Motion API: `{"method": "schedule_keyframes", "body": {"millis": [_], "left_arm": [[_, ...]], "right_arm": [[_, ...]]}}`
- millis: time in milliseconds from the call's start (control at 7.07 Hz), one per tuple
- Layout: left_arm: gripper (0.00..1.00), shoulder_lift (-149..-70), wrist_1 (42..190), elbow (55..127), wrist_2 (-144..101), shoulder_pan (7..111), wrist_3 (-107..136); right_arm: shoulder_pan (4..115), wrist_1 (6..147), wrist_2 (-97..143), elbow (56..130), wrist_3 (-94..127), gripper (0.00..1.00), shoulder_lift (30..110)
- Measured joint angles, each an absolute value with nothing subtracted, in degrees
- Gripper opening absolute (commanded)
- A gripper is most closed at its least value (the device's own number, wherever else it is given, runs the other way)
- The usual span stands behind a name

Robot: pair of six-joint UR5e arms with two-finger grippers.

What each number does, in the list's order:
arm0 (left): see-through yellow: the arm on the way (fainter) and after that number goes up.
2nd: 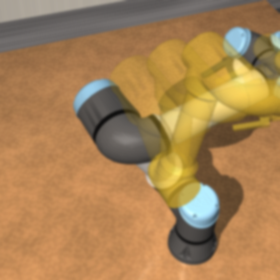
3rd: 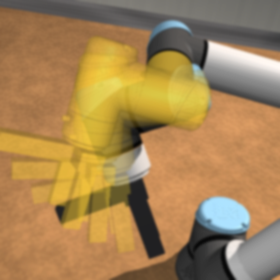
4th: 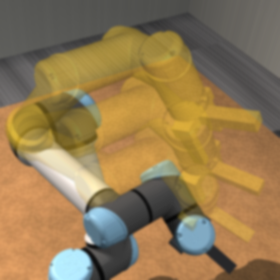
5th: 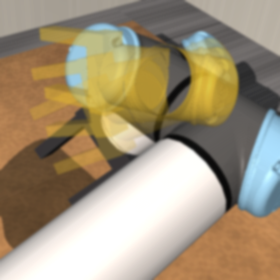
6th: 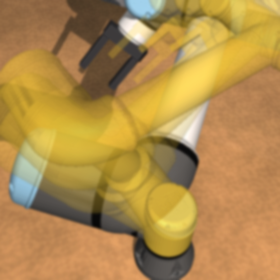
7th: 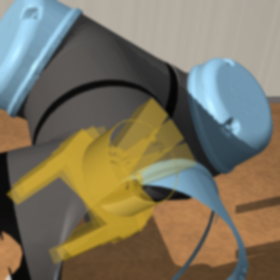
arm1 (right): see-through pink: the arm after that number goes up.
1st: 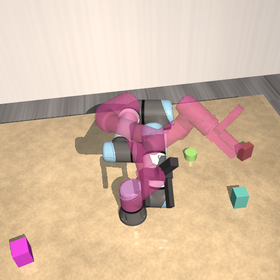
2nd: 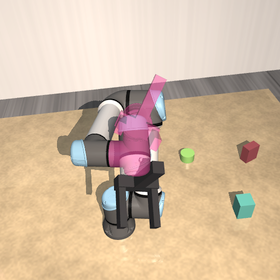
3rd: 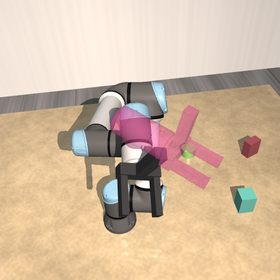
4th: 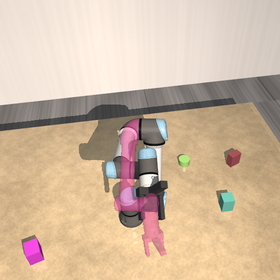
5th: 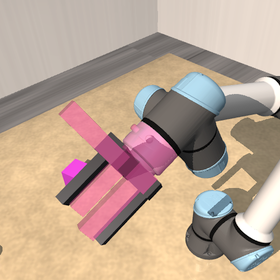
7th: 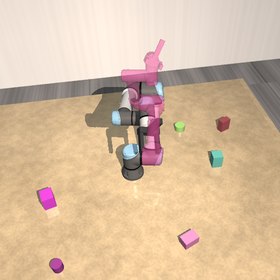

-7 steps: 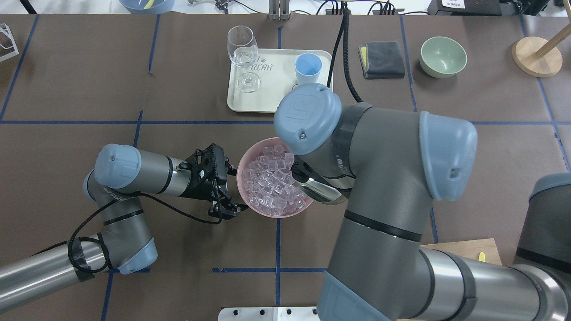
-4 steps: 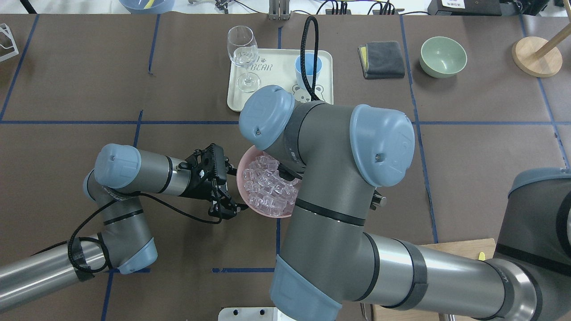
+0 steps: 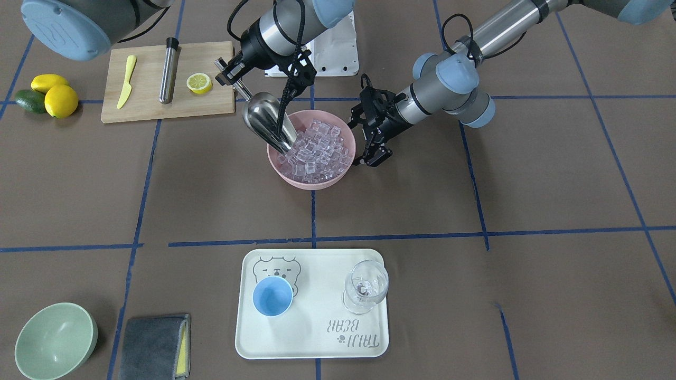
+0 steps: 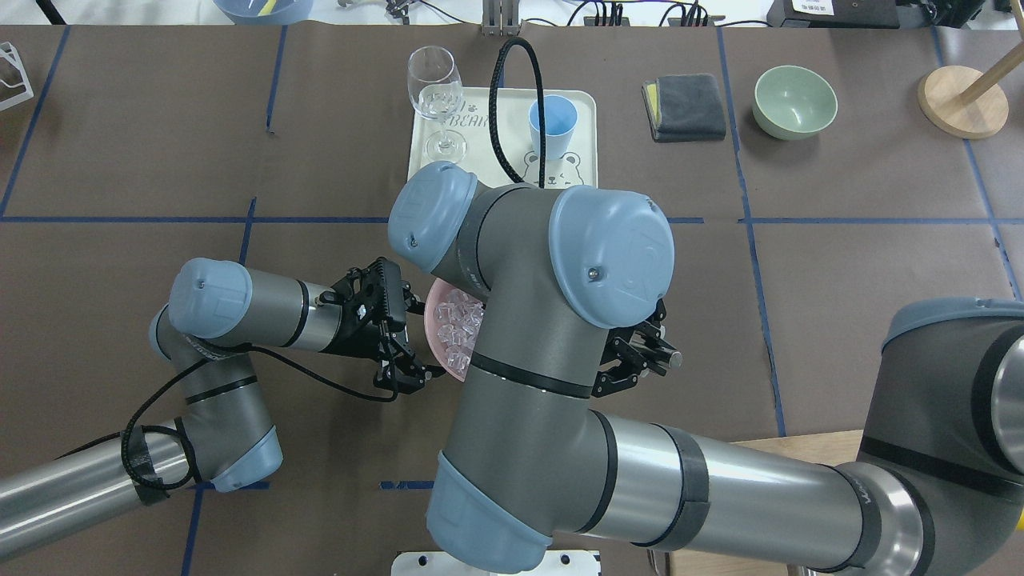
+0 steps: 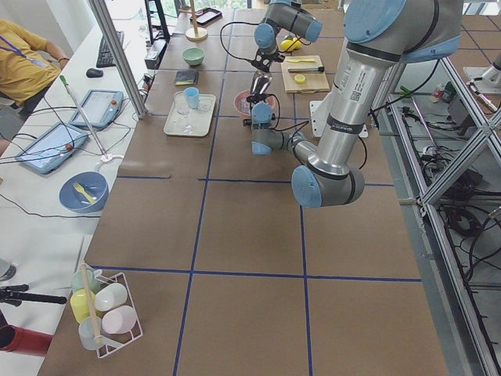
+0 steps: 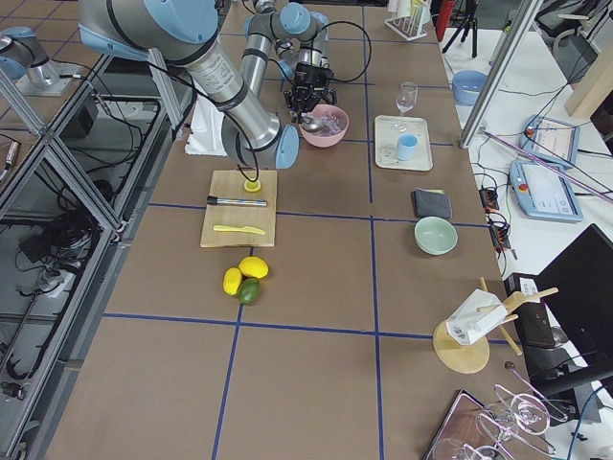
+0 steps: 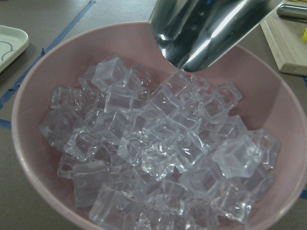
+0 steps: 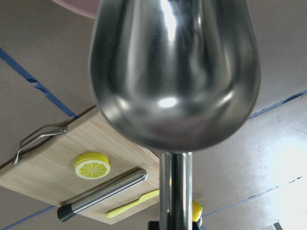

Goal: Put ice in cup with scoop
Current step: 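Dig the scoop into the ice cubes with the right gripper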

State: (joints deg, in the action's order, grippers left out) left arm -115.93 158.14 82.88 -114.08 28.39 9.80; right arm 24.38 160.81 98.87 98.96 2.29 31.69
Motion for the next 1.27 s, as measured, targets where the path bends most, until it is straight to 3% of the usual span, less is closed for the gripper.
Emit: {"method": "schedule_keyframes", "body": {"millis": [1274], "left_arm": [[0.99,-115.9,158.2,82.8,-114.0,28.5,9.9]], "right_arm": [[22.6,151.1,95.5,86.5,4.7,0.0,27.5]]}}
